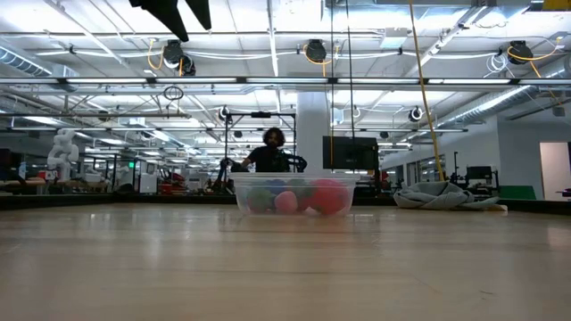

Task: Pick and placing Produce into tupperware
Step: Put the onion into the transparent bin

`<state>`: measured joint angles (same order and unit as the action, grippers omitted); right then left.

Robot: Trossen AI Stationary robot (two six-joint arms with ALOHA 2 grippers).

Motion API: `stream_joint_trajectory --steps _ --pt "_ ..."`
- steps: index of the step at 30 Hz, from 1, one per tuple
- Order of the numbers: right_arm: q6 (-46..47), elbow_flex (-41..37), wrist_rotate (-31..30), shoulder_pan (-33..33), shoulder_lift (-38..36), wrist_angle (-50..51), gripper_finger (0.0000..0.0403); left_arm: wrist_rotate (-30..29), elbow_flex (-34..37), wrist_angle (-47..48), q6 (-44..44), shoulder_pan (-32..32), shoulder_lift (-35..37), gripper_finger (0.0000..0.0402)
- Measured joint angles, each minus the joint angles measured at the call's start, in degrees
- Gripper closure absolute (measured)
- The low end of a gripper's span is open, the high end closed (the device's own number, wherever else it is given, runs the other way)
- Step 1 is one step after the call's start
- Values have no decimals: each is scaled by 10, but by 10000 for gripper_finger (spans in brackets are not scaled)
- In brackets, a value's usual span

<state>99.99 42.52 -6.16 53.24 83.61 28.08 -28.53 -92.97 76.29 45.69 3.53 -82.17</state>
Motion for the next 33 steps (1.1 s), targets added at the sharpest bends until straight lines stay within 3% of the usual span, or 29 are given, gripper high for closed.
stream_joint_trajectory --steps 15,20,26,33 --pt "-69 0 -20 -41 -37 -16 167 0 0 0 1 0 0 94" --pt "-128 0 -58 -70 -78 -36 167 0 0 0 1 0 0 94" --pt "-238 0 -77 -122 -124 -82 167 1 0 0 1 0 0 94" --pt "-426 0 -63 -189 -148 -240 167 1 0 0 0 0 0 94"
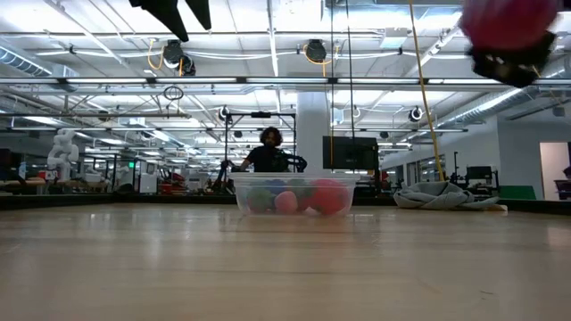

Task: Pick and placing Produce into tupperware
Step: Put the onion into the transparent bin

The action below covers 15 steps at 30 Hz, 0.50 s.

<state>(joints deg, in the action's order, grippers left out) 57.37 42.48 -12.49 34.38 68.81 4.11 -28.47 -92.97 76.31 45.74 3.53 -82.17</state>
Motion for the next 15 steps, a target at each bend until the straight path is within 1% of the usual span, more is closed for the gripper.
stream_joint_trajectory --steps 3,7,11,15 --pt "-82 0 30 -27 -7 -62 167 0 0 0 0 0 0 94" --pt "-168 0 59 -61 -9 -126 167 0 0 0 0 0 0 94" --pt "-245 0 99 -98 -9 -137 167 0 0 1 0 0 0 94" --pt "-283 0 109 -140 -9 -142 167 0 0 1 -1 0 0 94"
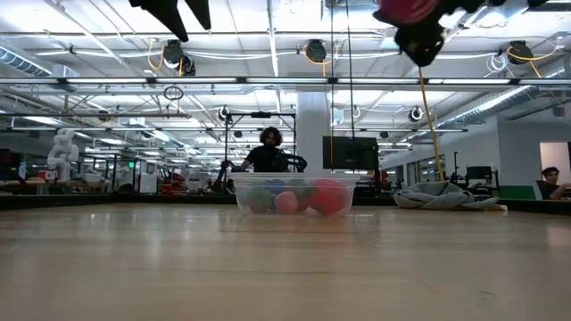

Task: Pick and placing Produce into tupperware
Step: Put the onion into the transparent bin

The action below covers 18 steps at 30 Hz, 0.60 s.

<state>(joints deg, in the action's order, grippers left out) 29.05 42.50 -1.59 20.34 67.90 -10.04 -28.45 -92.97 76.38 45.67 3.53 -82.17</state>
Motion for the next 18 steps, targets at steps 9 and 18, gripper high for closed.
stream_joint_trajectory --steps 9,18 --pt "-44 19 76 -118 0 -5 167 0 0 0 0 0 0 94" --pt "-130 137 109 -207 14 119 167 0 0 1 0 0 0 94"
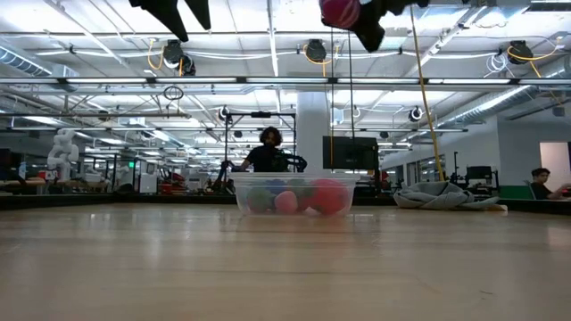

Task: Pick and placing Produce into tupperware
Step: Put the onion into the transparent bin

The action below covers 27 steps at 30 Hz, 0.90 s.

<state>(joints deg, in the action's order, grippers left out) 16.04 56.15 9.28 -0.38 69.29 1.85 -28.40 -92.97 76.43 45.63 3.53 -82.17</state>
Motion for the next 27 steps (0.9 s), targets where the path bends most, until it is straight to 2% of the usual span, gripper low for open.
stream_joint_trajectory --steps 4,9,14,20,27 --pt "-49 82 0 -20 30 65 167 0 0 0 -4 0 0 94" --pt "-103 205 -8 -38 98 192 167 1 0 1 -7 0 0 94" --pt "-150 293 -76 -54 170 305 167 3 0 5 -7 0 0 94" --pt "-184 310 -150 -77 216 375 167 1 0 12 -9 0 0 94" --pt "-185 310 -153 -90 273 412 167 -17 0 24 -9 -4 0 94"
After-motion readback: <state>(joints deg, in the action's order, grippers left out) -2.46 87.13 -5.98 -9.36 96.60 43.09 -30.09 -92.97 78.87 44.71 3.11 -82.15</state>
